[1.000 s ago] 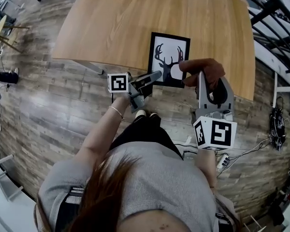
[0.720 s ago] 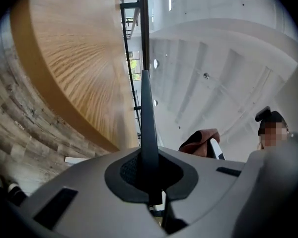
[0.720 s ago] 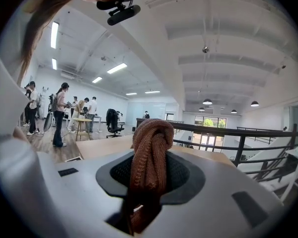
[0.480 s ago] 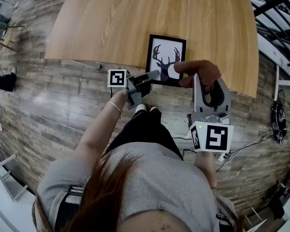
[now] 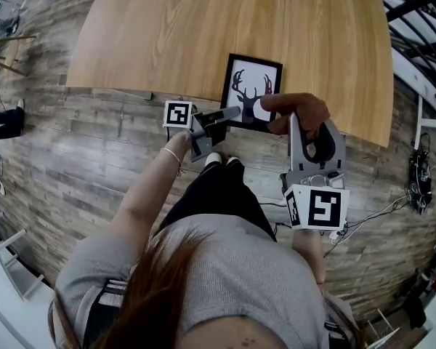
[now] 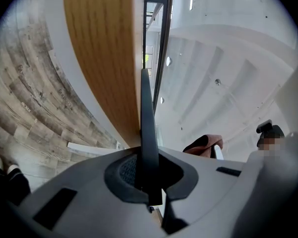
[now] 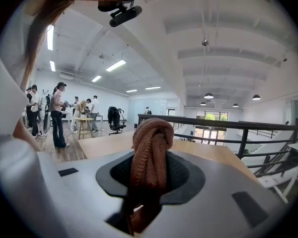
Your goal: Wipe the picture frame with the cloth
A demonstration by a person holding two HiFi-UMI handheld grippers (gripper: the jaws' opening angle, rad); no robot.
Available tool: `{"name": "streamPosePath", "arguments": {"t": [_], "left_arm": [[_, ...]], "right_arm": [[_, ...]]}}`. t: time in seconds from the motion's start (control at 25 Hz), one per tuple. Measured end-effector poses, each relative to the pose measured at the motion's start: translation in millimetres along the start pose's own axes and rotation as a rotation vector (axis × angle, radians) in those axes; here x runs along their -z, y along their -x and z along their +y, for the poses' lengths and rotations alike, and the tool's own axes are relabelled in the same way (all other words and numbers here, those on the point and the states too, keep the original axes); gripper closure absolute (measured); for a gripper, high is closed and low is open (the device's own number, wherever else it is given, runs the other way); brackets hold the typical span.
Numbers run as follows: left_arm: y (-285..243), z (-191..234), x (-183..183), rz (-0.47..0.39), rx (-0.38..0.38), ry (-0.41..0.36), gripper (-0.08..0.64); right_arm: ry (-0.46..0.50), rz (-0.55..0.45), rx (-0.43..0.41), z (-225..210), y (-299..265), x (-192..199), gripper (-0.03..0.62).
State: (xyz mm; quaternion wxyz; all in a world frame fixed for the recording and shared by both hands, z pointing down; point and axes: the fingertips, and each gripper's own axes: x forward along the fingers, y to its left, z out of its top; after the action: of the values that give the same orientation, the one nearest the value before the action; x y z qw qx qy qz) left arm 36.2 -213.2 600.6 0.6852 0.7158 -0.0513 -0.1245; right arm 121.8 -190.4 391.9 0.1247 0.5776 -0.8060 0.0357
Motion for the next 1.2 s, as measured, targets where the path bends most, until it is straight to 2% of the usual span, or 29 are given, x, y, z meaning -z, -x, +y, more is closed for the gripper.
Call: {"name": "streamPosePath", "arguments": {"t": [0.16, 0.4, 0.52, 0.6, 0.84, 1.04, 1.2], "left_arm": [[0.1, -2.8, -4.3, -0.009, 0.034, 0.010, 0.543], [4.7, -2.3, -7.5, -0.071, 0.088, 0.020, 0.541], [3.5, -7.4, -6.4, -0.066, 0.121, 0.019, 0.492], [3.6, -8.8, -5.0, -0.054, 0.119, 0.014, 0.411], [19.3, -12.7, -10.2, -0.096, 0.127, 0.018, 0.408], [26.6, -12.4, -1.3, -0.043, 0.110, 0.004, 0.408], [39.2, -6.3, -0.4, -0.064, 0.075, -0.009, 0.408]], "right_arm": [[-0.006, 0.013, -0.003, 1.8, -3.3, 4.1, 0.459], [-0.019, 0.015, 0.006, -2.7, 1.7, 6.0, 0.459], [-0.031, 0.017, 0.005, -2.4, 1.6, 8.5, 0.459], [-0.039, 0.018, 0.001, -0.9, 2.0, 9.0, 0.459], [-0.056, 0.017, -0.003, 3.9, 3.2, 8.3, 0.459], [-0.085, 0.015, -0.003, 0.8, 0.9, 8.5, 0.459], [-0.091, 0.020, -0.008, 9.1, 1.3, 10.9, 0.459]]}}
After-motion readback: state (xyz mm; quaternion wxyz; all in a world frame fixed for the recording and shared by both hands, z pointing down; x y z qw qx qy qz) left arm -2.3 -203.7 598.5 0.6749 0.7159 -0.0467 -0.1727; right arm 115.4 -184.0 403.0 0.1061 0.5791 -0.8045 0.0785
